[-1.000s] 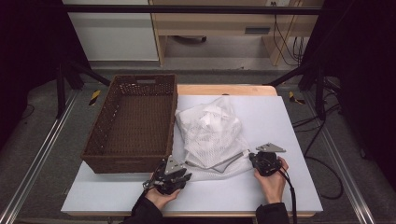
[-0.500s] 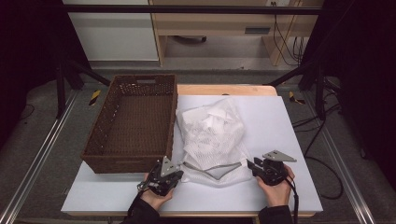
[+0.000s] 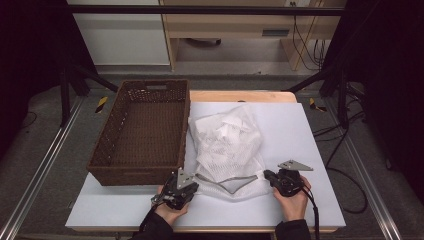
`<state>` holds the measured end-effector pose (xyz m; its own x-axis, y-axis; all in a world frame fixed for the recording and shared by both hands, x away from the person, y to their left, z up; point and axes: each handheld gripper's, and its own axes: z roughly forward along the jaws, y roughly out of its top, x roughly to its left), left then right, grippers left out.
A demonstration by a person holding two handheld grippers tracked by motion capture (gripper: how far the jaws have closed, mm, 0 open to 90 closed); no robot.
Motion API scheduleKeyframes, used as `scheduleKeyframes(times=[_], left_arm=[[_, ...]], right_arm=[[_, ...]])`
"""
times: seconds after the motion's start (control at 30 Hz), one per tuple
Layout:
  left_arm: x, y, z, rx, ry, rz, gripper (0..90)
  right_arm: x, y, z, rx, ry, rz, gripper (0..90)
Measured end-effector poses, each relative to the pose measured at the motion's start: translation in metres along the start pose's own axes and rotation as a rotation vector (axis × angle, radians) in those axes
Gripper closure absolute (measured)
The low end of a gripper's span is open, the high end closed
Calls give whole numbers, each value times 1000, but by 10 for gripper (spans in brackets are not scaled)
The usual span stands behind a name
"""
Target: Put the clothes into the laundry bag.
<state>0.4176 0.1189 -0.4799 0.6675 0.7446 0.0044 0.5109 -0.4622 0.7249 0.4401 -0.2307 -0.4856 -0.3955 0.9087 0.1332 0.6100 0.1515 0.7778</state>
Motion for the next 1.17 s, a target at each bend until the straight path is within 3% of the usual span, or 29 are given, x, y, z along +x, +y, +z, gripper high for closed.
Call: scheduleKeyframes(times=[0.07, 0.23, 0.43, 0.6, 0.7, 0.77, 0.93, 1.07, 1.17], left_arm=[[1, -1, -3, 8, -8, 7, 888], [13, -8, -18, 2, -22, 2, 888], [15, -14, -20, -18, -46, -3, 873], [19, -18, -35, -122, -111, -16, 681], [25, -23, -47, -165, -116, -18, 607], [28, -27, -53, -189, -122, -20, 565], [34, -36, -59, -194, -144, -4, 481], [42, -46, -62, -165, -123, 2, 426], [52, -54, -67, -157, -105, -18, 398]], right_arm=[[1, -3, -6, -1, 6, -10, 877], [-3, -12, -18, -5, 16, 21, 876], [-2, -17, -22, -1, 5, -10, 844], [-6, -13, -31, -70, 0, -16, 750], [-8, -11, -36, -109, 6, -24, 676], [-10, -10, -39, -142, 12, -13, 578], [-16, -10, -42, -210, 13, 4, 415], [-20, -11, -43, -232, 0, 15, 365], [-23, -11, -45, -243, -15, 20, 336]])
